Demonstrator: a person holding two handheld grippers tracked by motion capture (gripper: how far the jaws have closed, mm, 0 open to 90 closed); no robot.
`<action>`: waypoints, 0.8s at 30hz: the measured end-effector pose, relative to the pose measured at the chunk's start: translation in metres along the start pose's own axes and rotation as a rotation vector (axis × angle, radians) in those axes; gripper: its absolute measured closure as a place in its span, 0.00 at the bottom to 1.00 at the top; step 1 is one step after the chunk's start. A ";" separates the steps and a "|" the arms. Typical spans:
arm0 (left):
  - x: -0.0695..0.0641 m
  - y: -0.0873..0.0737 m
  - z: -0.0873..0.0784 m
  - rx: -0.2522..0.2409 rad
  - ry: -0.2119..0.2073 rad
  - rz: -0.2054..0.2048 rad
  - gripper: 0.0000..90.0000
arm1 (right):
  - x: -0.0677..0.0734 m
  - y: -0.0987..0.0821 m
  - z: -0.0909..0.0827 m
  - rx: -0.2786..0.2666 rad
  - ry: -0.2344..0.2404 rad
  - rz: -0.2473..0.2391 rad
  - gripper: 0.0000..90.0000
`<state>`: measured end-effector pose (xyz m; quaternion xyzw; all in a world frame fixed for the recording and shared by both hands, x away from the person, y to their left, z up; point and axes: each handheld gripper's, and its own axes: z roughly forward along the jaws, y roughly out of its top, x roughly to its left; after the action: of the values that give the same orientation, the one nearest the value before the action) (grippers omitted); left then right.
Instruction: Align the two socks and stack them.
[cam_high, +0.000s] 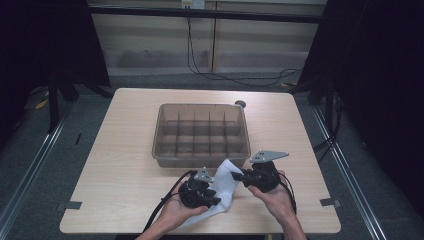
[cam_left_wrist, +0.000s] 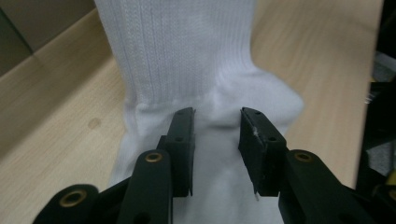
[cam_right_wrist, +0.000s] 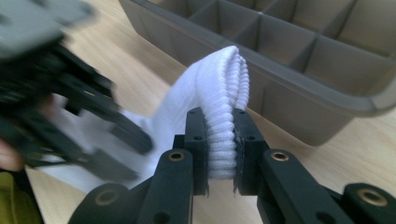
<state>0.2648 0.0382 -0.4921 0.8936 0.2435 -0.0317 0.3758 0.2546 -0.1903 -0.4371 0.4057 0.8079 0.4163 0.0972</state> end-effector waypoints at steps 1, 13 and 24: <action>0.000 0.002 0.001 -0.002 0.013 -0.006 0.74 | 0.002 0.001 -0.001 -0.004 0.003 -0.005 0.89; 0.002 0.005 -0.015 -0.115 -0.013 -0.040 0.70 | 0.013 0.003 -0.001 -0.014 0.049 -0.029 0.89; 0.012 -0.029 -0.070 -0.050 0.039 0.030 0.82 | 0.002 -0.002 -0.001 0.007 0.019 -0.006 0.88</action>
<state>0.2530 0.1091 -0.4641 0.8880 0.2383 -0.0026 0.3934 0.2516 -0.1900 -0.4381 0.3997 0.8114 0.4169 0.0893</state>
